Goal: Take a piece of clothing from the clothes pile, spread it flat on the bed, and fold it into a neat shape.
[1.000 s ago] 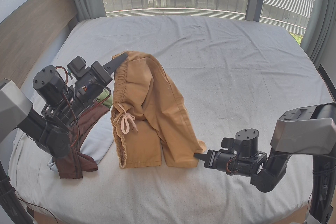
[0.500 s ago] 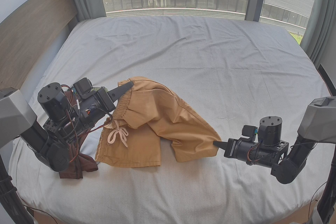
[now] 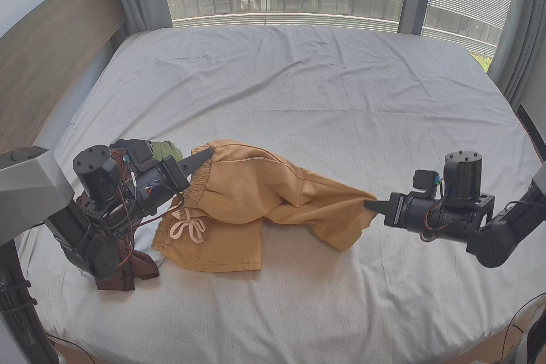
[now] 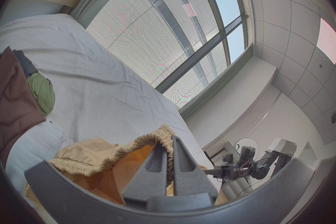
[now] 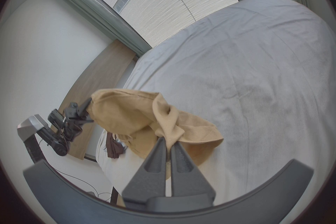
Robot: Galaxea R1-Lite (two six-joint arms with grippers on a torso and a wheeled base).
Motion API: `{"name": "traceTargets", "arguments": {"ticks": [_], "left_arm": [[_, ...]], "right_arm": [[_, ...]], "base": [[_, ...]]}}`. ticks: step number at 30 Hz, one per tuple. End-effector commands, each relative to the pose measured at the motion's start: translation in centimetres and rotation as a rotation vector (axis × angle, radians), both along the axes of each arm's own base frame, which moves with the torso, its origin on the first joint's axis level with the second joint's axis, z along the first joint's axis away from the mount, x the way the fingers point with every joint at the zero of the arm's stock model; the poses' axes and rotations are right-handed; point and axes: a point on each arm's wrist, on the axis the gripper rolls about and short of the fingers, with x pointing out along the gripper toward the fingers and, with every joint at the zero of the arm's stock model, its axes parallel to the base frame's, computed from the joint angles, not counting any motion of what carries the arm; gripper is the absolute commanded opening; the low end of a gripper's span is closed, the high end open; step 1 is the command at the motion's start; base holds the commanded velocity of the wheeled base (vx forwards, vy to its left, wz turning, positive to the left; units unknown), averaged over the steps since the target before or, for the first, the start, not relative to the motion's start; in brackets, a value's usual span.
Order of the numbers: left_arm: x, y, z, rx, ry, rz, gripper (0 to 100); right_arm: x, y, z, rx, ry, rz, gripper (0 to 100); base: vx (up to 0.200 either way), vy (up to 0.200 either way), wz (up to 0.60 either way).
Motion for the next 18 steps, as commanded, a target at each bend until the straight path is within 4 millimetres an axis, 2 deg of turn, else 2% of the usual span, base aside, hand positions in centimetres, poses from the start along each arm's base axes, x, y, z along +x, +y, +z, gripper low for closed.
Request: {"name": "traceTargets", "arguments": {"ticks": [1, 4, 8, 10, 11, 18], "left_arm": [[0.4, 0.0, -1.0, 0.007, 0.028, 0.005, 0], [0.4, -0.1, -1.4, 0.009, 0.039, 0.006, 0], [0.4, 0.0, -1.7, 0.012, 0.051, 0.008, 0], [0.3, 0.1, -1.8, 0.013, 0.055, 0.011, 0], [0.4, 0.1, -1.8, 0.013, 0.057, 0.014, 0], [0.6, -0.1, -1.6, 0.037, 0.016, 0.031, 0]], "right_arm": [[0.1, -0.3, 4.1, 0.041, -0.109, -0.009, 0], [0.4, -0.2, 5.0, 0.045, -0.119, -0.009, 0], [0.5, -0.2, 4.8, 0.040, -0.109, -0.011, 0], [0.8, -0.1, 3.5, 0.025, -0.070, -0.009, 0], [1.3, 0.1, 1.9, 0.010, -0.032, -0.011, 0], [3.5, -0.5, -2.5, 0.009, 0.026, -0.017, 0]], "base": [[0.000, 0.000, 0.00], [0.000, 0.000, 0.00], [0.000, 0.000, 0.00], [0.000, 0.000, 0.00], [0.000, 0.000, 0.00], [0.000, 0.000, 0.00]]}}
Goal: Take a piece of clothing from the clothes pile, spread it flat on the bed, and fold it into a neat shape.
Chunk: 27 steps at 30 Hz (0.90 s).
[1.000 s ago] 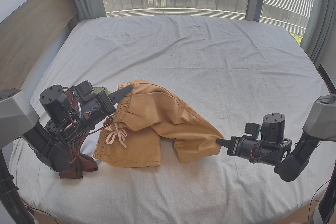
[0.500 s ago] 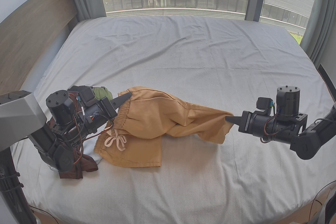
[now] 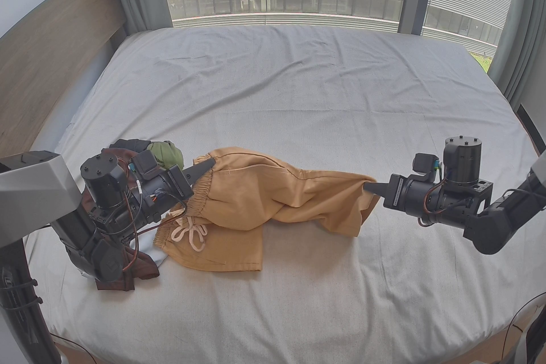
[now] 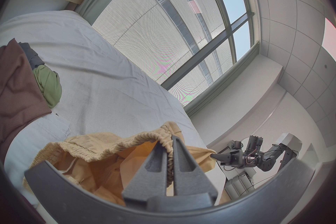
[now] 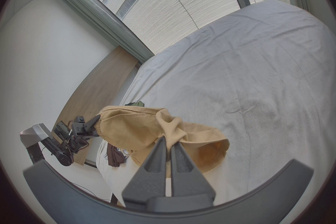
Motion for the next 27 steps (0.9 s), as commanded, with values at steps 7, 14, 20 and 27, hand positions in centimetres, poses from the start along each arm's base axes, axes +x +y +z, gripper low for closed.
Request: {"name": "traceTargets", "arguments": {"ticks": [7, 14, 20, 27], "left_arm": [[0.2, -0.2, 0.2, 0.011, -0.027, 0.006, 0], [0.2, -0.2, 0.2, 0.013, -0.027, 0.008, 0], [0.2, -0.2, 0.1, 0.014, -0.026, 0.008, 0], [0.2, -0.2, 0.0, 0.016, -0.024, 0.008, 0]], "right_arm": [[1.0, -0.2, -6.5, -0.013, 0.109, 0.037, 0], [1.0, -0.3, -7.3, -0.007, 0.120, 0.037, 100], [1.3, -0.3, -8.2, 0.006, 0.142, 0.027, 100], [1.2, -0.3, -8.6, 0.026, 0.175, 0.015, 100]], "base": [[0.000, 0.000, 0.00], [0.000, 0.000, 0.00], [0.000, 0.000, 0.00], [0.000, 0.000, 0.00]]}}
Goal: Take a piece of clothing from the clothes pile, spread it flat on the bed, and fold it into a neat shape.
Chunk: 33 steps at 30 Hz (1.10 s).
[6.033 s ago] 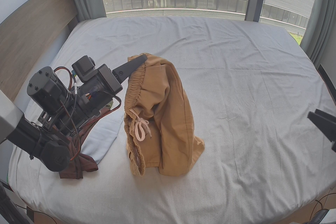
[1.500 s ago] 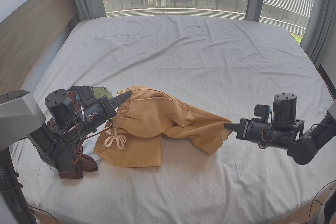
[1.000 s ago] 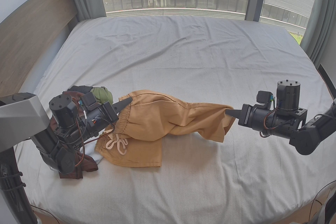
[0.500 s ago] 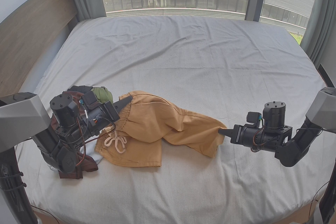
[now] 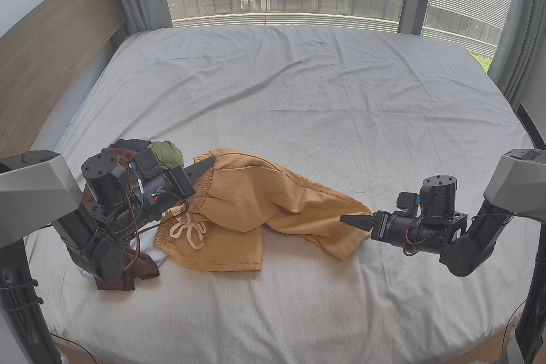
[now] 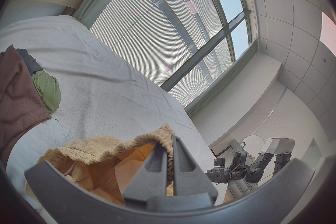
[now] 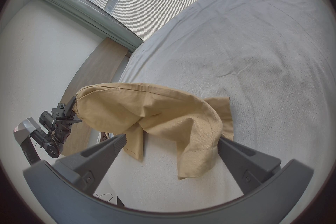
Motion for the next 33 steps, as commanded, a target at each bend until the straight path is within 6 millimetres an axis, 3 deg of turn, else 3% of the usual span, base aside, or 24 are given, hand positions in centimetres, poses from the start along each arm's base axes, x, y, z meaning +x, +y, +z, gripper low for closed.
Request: {"name": "traceTargets", "arguments": {"ticks": [1, 10, 19, 33], "left_arm": [[0.1, 0.0, -0.1, 0.000, 0.001, 0.000, 0], [0.0, 0.0, 0.0, 0.001, -0.001, 0.000, 0], [0.0, 0.0, 0.0, 0.001, -0.003, 0.000, 0], [0.0, 0.1, 0.0, 0.001, -0.003, 0.003, 0]], "right_arm": [[-0.2, 0.0, -0.7, -0.010, 0.033, 0.000, 100], [-1.0, 0.0, -2.3, -0.029, 0.086, 0.007, 100], [1.6, -0.3, -0.8, 0.064, 0.043, -0.068, 100], [3.1, -2.1, 0.5, 0.168, -0.025, -0.154, 100]], "base": [[0.000, 0.000, 0.00], [0.000, 0.000, 0.00], [0.000, 0.000, 0.00], [0.000, 0.000, 0.00]]}}
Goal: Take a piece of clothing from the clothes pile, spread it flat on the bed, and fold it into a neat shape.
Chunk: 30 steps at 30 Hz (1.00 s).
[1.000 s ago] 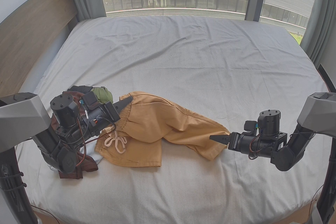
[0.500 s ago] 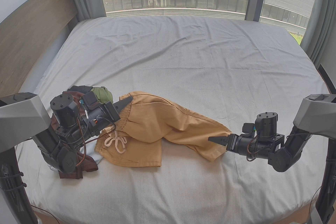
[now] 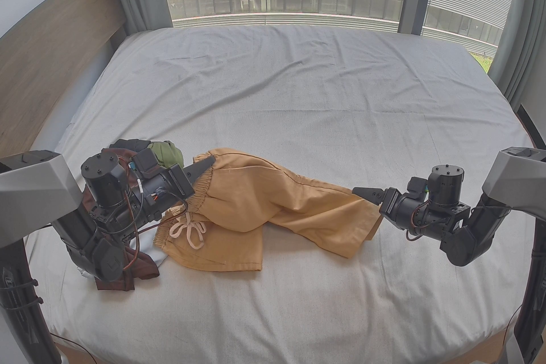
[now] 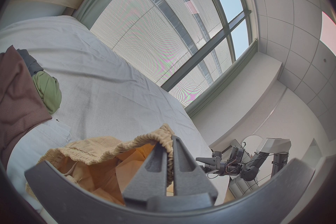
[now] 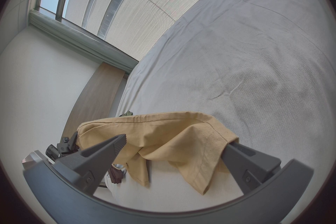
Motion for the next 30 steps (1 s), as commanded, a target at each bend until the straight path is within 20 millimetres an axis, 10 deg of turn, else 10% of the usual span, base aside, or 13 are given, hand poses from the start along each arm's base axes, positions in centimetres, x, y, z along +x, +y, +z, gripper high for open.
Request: {"name": "traceTargets", "arguments": {"ticks": [1, 10, 11, 30], "left_arm": [[0.0, 0.0, 0.0, -0.001, -0.002, 0.000, 0], [-0.1, 0.0, 0.1, -0.002, -0.002, -0.003, 0], [-0.1, 0.0, 0.2, -0.003, -0.004, -0.003, 0], [-0.7, 0.1, 2.9, -0.152, 0.031, -0.023, 0]], "right_arm": [[0.3, -0.2, 0.0, 0.006, -0.001, -0.010, 100], [1.1, 0.0, -1.4, 0.021, 0.005, -0.038, 100], [1.1, 0.1, -1.7, 0.020, 0.003, -0.041, 0], [-0.6, -1.3, 4.9, 0.145, -0.167, -0.014, 0]], "base": [[0.000, 0.000, 0.00], [0.000, 0.000, 0.00], [0.000, 0.000, 0.00], [0.000, 0.000, 0.00]]}}
